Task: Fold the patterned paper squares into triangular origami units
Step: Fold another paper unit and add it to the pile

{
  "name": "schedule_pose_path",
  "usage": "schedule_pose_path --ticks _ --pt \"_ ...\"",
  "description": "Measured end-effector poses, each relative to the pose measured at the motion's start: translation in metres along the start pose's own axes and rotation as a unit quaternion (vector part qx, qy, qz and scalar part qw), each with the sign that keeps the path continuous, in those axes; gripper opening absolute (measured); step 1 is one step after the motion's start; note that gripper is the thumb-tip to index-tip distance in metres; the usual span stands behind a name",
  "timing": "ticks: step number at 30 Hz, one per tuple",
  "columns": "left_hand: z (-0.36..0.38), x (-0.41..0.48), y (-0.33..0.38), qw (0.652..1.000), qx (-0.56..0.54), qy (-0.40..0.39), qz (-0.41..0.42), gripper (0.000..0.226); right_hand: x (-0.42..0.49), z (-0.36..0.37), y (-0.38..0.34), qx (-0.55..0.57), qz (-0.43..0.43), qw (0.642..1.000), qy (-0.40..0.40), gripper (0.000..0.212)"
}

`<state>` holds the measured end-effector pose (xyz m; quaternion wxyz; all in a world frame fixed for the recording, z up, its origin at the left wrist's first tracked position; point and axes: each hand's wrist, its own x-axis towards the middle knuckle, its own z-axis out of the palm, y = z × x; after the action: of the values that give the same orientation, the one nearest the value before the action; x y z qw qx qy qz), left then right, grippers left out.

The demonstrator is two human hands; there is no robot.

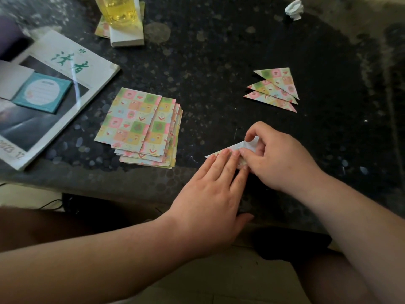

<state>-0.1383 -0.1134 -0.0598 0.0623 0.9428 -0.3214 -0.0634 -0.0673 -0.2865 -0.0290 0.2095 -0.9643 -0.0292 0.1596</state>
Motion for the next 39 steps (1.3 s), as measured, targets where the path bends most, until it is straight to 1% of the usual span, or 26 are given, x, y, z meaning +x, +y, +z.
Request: schedule_pose_path --ticks 3,6,7,9,11,12,14,17,20,23,26,32,36,39 --pt "0.000 0.000 0.001 1.000 0.008 -0.001 0.000 0.086 0.000 -0.002 0.001 0.016 -0.008 1.000 -0.004 0.012" --pt "0.001 0.001 0.003 1.000 0.018 -0.002 0.003 0.084 -0.006 -0.007 -0.002 0.057 -0.006 0.998 -0.004 0.020" --pt "0.001 0.001 0.003 1.000 0.019 -0.004 0.004 0.084 -0.009 -0.009 -0.004 0.037 -0.014 0.999 0.001 0.025" --pt "0.000 0.001 0.003 1.000 0.019 -0.007 0.002 0.084 -0.013 -0.012 -0.010 -0.051 -0.028 0.998 -0.013 0.032" --pt "-0.002 0.002 0.003 1.000 0.018 -0.011 -0.001 0.084 -0.014 -0.017 -0.019 -0.160 -0.009 0.985 -0.070 0.043" --pt "-0.002 0.003 0.003 1.000 0.016 -0.015 -0.001 0.084 -0.015 -0.020 -0.023 -0.196 0.009 0.975 -0.102 0.049" --pt "-0.002 0.002 0.003 1.000 0.021 -0.023 -0.003 0.085 -0.014 -0.025 -0.031 -0.232 0.037 0.961 -0.144 0.055" --pt "-0.013 0.002 0.005 0.998 0.016 -0.056 -0.027 0.087 -0.014 -0.024 -0.037 -0.260 0.040 0.954 -0.145 0.054" --pt "-0.022 0.003 0.007 0.991 0.020 -0.118 -0.060 0.092 -0.016 -0.022 -0.044 -0.286 0.044 0.946 -0.147 0.055" --pt "-0.028 -0.001 0.013 0.985 0.053 -0.146 -0.076 0.099 -0.017 -0.022 -0.053 -0.286 0.064 0.944 -0.153 0.054" --pt "-0.032 -0.006 0.014 0.981 0.061 -0.161 -0.089 0.101 -0.018 -0.024 -0.061 -0.278 0.069 0.946 -0.153 0.053" --pt "-0.035 -0.013 0.008 0.985 0.036 -0.141 -0.092 0.103 -0.017 -0.027 -0.059 -0.266 0.077 0.947 -0.164 0.056" --pt "-0.034 -0.012 0.002 0.984 0.087 -0.136 -0.079 0.105 -0.017 -0.028 -0.053 -0.261 0.076 0.947 -0.173 0.058" --pt "-0.039 -0.006 0.000 0.984 0.092 -0.128 -0.079 0.108 -0.016 -0.029 -0.051 -0.259 0.075 0.946 -0.179 0.059"
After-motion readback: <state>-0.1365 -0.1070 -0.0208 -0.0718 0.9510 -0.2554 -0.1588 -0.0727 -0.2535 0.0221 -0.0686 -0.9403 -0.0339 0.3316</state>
